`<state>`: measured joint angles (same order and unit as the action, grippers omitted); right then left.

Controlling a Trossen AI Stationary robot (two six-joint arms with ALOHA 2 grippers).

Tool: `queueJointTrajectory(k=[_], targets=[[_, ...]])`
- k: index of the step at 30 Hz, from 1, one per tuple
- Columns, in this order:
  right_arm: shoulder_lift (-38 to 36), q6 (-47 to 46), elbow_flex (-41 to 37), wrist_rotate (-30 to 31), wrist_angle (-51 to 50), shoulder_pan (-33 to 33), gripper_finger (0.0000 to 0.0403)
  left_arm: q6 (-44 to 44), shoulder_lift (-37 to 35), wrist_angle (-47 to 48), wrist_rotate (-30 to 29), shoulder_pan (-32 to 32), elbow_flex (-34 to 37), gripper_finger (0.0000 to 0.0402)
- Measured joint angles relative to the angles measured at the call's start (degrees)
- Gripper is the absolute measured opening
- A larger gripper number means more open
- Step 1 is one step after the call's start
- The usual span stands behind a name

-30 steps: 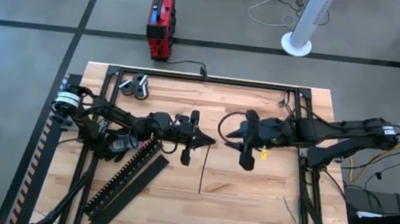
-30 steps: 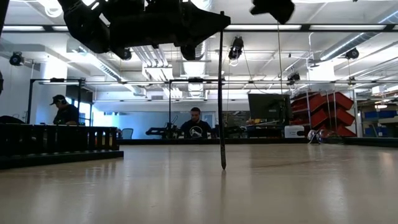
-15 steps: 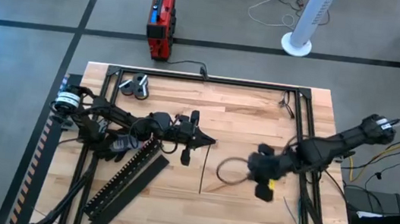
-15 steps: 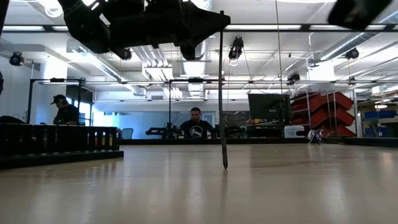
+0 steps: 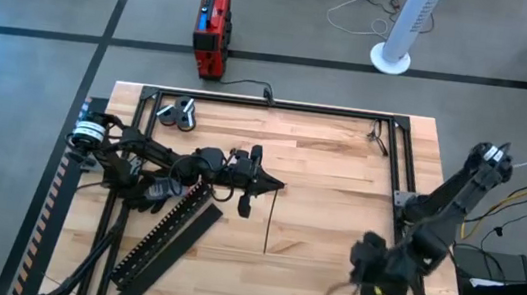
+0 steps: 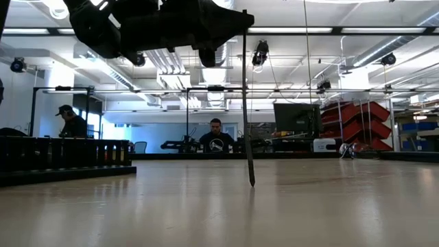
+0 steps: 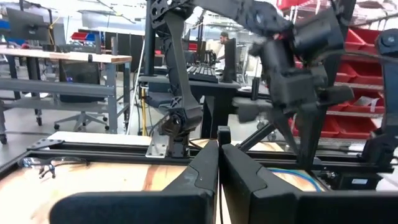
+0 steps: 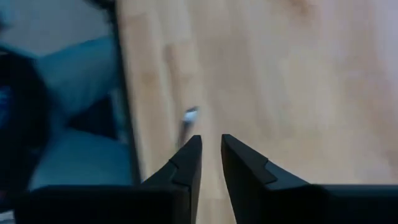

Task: Ziptie cables
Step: Wrap the cable wires with the black zip tie

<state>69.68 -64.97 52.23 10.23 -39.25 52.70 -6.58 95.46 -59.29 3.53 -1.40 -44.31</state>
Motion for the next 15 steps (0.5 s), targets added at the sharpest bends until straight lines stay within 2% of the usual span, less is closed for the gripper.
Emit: queueJointTrajectory(k=[5,7,12,15], targets=[[4.0,-2.9,-6.6,7.9,19.9,4.6,0.0084,-0.1,0.0,0.2,0.0,-2.0,0.0,0.0],[7.5,-0.8,-7.5,7.7,26.2,4.8,0.0103,0.0,0.0,-0.7,0.1,-2.6,0.0,0.0],[15.4,0.8,-6.7,7.3,27.6,4.7,0.0151,0.0,0.0,-1.6,0.2,-2.9,0.0,0.0],[19.0,1.0,-5.8,6.2,27.5,4.7,0.0164,0.3,0.0,-1.7,0.0,-2.9,0.0,0.0]])
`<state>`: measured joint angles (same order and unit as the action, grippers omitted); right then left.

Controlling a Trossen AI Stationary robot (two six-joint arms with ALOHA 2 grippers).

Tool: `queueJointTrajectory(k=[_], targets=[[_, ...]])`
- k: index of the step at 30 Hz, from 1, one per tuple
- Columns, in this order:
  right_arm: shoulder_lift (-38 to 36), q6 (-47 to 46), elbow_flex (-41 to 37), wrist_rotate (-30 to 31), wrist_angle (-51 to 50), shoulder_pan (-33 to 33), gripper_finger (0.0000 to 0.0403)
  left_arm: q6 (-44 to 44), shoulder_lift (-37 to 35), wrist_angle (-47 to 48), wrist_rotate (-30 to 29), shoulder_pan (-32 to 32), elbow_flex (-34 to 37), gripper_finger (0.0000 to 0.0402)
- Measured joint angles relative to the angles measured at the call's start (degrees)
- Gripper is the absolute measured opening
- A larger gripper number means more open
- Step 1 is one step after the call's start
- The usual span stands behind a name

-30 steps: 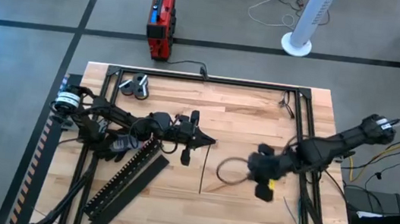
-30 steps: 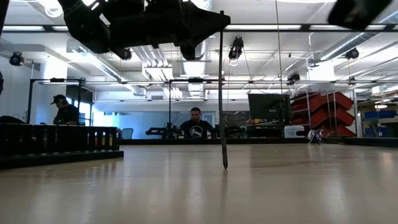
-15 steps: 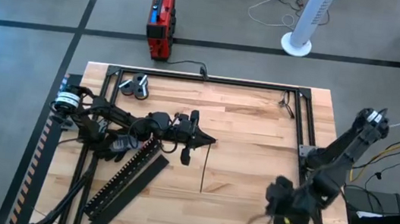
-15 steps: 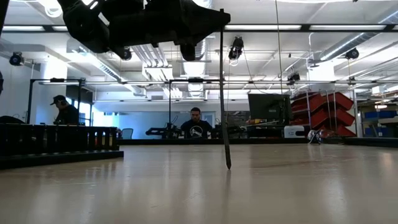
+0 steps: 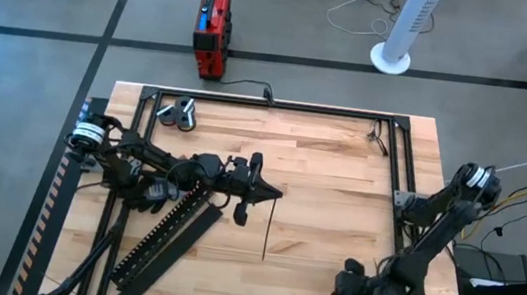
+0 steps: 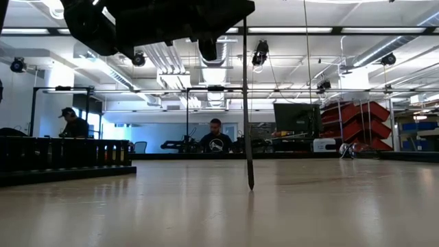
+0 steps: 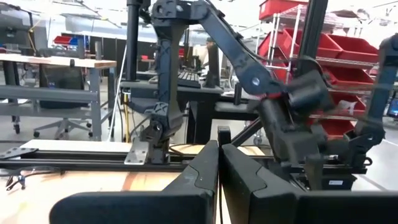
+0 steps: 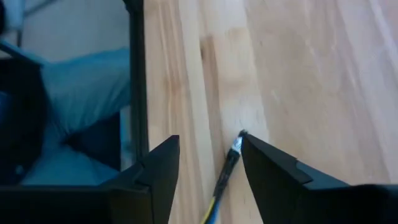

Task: Ziptie cables
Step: Wrap the cable wires with the black zip tie

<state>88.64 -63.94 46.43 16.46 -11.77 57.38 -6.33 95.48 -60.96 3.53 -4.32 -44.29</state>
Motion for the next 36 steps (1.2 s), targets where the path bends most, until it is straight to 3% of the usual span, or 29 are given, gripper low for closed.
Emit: queueJointTrajectory(k=[4,14,26,29,36], targets=[[4.9,-0.8,1.5,-3.4,0.1,0.0,0.0166,0.8,0.0,0.0,0.0,0.0,0.0,0.0],[12.1,-2.9,3.1,-1.7,-1.2,0.0,0.0141,1.0,0.0,0.0,0.0,-0.1,-0.2,0.0],[14.4,0.1,3.2,4.6,-5.1,-0.4,0.0011,-0.5,0.0,-0.1,0.1,-0.3,-0.2,0.0],[12.9,2.1,2.8,9.4,-6.4,-1.0,0.001,-0.6,-0.8,0.3,0.2,1.0,-0.2,0.0],[2.8,3.8,2.3,30.0,-21.9,-5.9,0.0003,3.1,-5.9,4.2,0.1,8.2,-0.3,0.0]])
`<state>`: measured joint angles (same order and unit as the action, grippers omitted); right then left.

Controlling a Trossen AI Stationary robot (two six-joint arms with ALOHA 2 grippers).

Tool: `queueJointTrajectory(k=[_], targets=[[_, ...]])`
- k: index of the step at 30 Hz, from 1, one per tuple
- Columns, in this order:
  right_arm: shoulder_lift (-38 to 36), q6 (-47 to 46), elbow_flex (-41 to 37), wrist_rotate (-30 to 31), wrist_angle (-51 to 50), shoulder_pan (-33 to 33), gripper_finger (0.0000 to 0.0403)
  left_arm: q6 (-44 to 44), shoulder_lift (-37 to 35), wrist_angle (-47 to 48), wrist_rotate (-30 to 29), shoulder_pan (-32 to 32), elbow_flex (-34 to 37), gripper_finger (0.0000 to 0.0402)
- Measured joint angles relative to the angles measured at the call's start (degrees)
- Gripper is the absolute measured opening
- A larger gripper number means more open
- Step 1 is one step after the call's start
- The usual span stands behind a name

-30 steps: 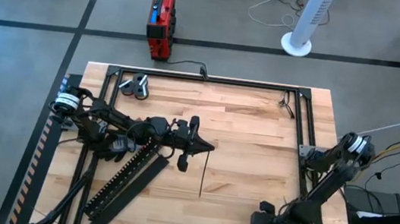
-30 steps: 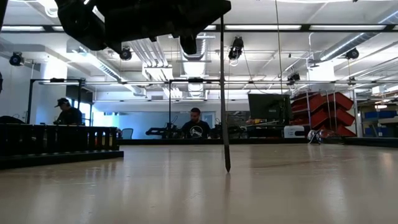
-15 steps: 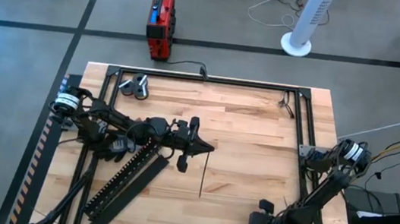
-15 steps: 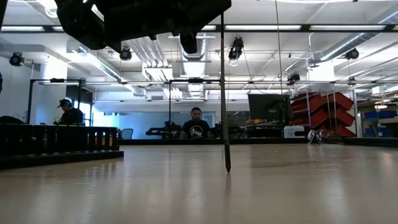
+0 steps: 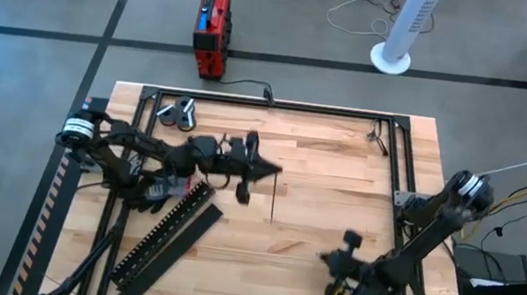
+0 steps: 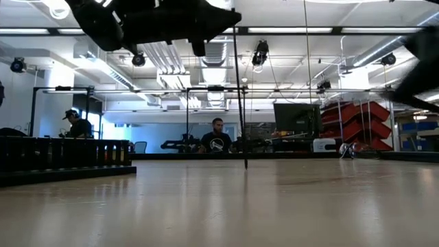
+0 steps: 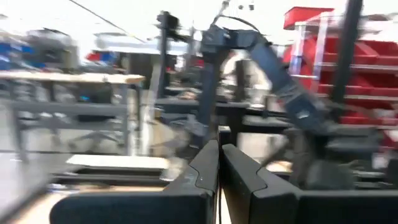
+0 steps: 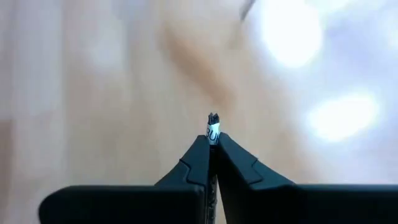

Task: Ziptie cables
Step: Wrap the cable wires with the black zip tie

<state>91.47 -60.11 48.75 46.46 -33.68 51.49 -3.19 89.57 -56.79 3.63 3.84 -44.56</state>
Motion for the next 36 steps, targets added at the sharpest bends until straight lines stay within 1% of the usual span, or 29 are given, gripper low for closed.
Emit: queueJointTrajectory(k=[2,4,6,10,13,15,17,21,25,28,31,33,35,36], targets=[[-3.6,1.8,-0.3,5.1,-3.7,-1.8,0.0003,2.5,-1.3,1.5,-0.1,2.6,0.0,0.0],[-7.9,5.1,-0.4,10.2,-4.6,-3.7,0.0003,6.6,-2.3,1.4,-0.1,5.1,0.0,0.0],[-12.1,9.3,-0.5,13.2,-4.7,-5.3,0.0002,10.5,-2.6,1.4,-0.1,7.7,-0.5,0.0],[-18.4,17.4,-0.7,16.0,-4.8,-8.7,0.0002,14.1,-2.5,1.8,0.4,10.9,-1.7,0.0],[-21.6,21.7,-0.8,16.7,-4.6,-11.0,0.0002,15.1,-2.5,2.9,4.6,10.9,-2.4,0.0],[-22.9,23.6,-0.9,16.7,-4.5,-13.4,0.0002,15.1,-2.5,4.2,7.6,10.0,-2.8,0.0],[-23.5,24.3,-0.9,16.8,-4.5,-15.8,0.0002,15.2,-2.5,5.0,9.2,8.4,-3.1,0.0],[-24.5,27.0,-0.9,16.5,-3.4,-21.5,0.0002,17.1,-2.5,6.6,9.4,4.5,-3.1,0.0],[-25.5,30.5,-0.5,14.5,-1.0,-26.1,0.0002,21.7,-2.5,8.8,9.3,0.3,-3.1,0.0],[-26.6,35.3,0.5,11.6,2.2,-28.8,0.0002,26.5,-2.5,9.9,8.2,-2.1,-3.1,0.0],[-27.2,41.6,1.1,10.8,7.2,-32.2,0.0002,27.7,-2.5,9.7,6.4,-3.0,-3.1,0.0],[-27.3,44.7,1.3,6.9,10.5,-35.4,0.0002,26.0,-2.5,9.8,6.3,-3.6,-3.1,0.0],[-27.2,47.8,1.3,-0.8,14.7,-38.6,0.0002,24.5,-2.4,10.3,6.3,-4.6,-3.1,0.0],[-27.0,48.9,1.2,-5.7,16.6,-40.0,0.0002,24.4,-1.9,10.4,6.3,-5.2,-3.1,0.0]])
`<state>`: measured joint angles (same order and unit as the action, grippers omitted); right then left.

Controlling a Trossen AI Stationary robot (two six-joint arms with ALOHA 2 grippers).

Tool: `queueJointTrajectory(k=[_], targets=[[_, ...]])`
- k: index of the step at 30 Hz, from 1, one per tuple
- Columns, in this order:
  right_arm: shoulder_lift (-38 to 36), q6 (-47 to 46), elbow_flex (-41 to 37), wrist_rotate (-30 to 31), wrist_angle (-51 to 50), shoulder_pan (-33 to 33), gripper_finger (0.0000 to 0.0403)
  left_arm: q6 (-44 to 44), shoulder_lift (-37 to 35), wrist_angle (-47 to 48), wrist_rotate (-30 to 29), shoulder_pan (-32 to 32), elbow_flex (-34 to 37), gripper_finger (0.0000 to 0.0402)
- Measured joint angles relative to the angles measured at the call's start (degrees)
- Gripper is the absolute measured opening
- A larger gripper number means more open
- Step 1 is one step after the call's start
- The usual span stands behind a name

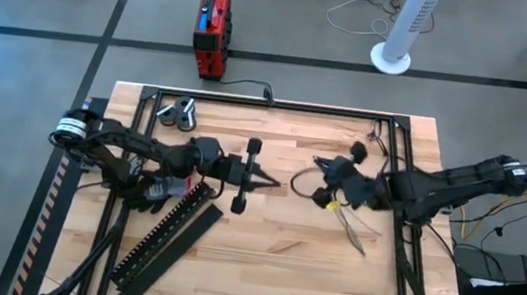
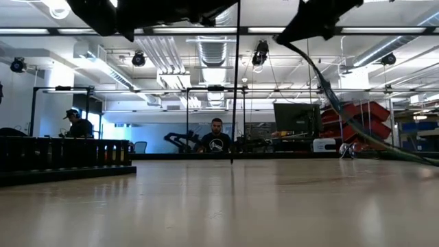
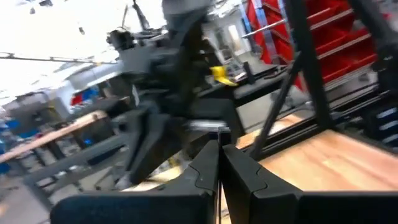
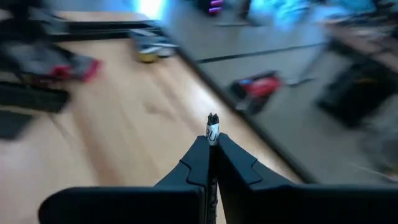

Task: Ziptie cables
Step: Wrap the cable wires with the black zip tie

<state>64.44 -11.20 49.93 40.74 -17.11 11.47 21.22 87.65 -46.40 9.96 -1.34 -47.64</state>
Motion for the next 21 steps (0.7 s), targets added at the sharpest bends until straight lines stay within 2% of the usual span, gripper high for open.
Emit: queueJointTrajectory(k=[2,4,10,19,21], targets=[[0.9,1.5,0.0,-8.2,3.5,-2.2,0.0002,-0.1,1.1,0.8,0.0,-1.4,0.0,0.0],[2.0,1.8,-0.2,-13.0,4.8,-3.6,0.0002,-0.1,3.3,0.0,0.0,-3.0,0.0,0.0],[6.3,1.5,-0.2,-14.8,6.7,-4.5,0.0002,-0.3,10.4,0.0,0.0,-8.1,-2.1,0.0],[14.8,3.9,-0.3,-33.2,18.5,-4.7,0.0003,-0.7,19.1,-0.5,-0.5,-12.6,-6.9,0.0],[17.3,4.0,-0.3,-35.1,22.9,-4.6,0.0003,-0.9,21.7,-0.3,-0.5,-13.3,-8.3,0.0]])
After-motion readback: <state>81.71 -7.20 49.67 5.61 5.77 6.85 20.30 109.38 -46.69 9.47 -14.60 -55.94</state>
